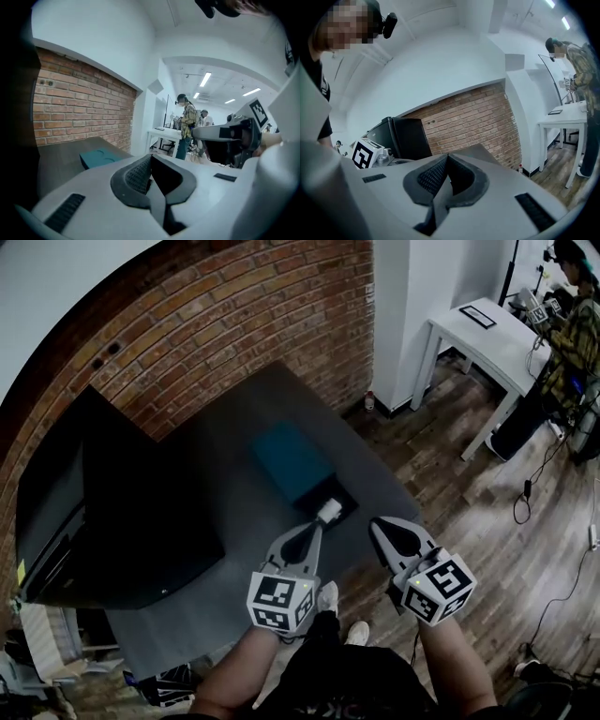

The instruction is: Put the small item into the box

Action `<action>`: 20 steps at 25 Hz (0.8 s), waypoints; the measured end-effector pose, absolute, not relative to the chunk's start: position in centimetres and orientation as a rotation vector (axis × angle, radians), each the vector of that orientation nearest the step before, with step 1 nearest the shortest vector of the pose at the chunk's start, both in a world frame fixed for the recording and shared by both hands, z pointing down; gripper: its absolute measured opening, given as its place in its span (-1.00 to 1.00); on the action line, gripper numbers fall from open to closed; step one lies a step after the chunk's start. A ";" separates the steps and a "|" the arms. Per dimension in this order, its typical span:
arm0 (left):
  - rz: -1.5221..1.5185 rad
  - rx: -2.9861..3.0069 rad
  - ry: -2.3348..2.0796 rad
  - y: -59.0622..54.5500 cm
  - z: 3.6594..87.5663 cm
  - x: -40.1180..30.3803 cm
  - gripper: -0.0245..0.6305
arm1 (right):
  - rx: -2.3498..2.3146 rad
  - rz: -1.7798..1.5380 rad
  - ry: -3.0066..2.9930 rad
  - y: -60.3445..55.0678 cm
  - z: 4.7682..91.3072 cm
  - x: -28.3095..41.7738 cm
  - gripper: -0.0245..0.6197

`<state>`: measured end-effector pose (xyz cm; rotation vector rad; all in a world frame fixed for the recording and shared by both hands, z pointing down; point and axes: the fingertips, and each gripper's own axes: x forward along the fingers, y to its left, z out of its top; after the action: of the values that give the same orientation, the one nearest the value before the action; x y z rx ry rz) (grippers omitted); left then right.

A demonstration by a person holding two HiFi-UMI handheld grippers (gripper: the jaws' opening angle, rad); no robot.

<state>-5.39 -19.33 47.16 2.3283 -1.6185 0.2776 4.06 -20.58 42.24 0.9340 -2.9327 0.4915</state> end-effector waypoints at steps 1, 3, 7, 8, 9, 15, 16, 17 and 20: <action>0.266 2.331 -1.632 -18.6 46.7 -5.2 -0.82 | 0.921 0.478 -2.938 -19.9 42.0 4.1 -0.87; 0.247 2.333 -1.657 -17.0 45.9 -4.9 -0.82 | 0.899 0.453 -2.948 -18.5 41.5 4.4 -0.87; 0.222 2.335 -1.700 -14.2 44.6 -4.2 -0.82 | 0.862 0.413 -2.963 -16.1 40.6 4.8 -0.87; 0.217 2.335 -1.709 -13.5 44.3 -4.1 -0.82 | 0.855 0.407 -2.965 -15.6 40.4 5.0 -0.87; 0.213 2.334 -1.719 -12.8 44.0 -4.0 -0.82 | 0.848 0.403 -2.967 -15.1 40.2 5.1 -0.87; 0.205 2.329 -1.768 -9.0 42.4 -3.9 -0.82 | 0.813 0.400 -2.986 -12.2 39.7 5.3 -0.87; 0.204 2.328 -1.774 -8.5 42.2 -4.0 -0.82 | 0.809 0.403 -2.983 -11.7 39.6 5.3 -0.87; 0.202 2.327 -1.778 -8.0 41.9 -4.0 -0.82 | 0.805 0.406 -2.980 -11.3 39.6 5.2 -0.87; 0.193 2.333 -1.792 -6.9 41.0 -4.3 -0.82 | 0.793 0.413 -2.985 -10.2 39.5 4.8 -0.87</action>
<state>-4.29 -6.94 41.00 2.3326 -1.7920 0.1926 4.78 -10.15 39.53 0.7932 -2.9852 0.4135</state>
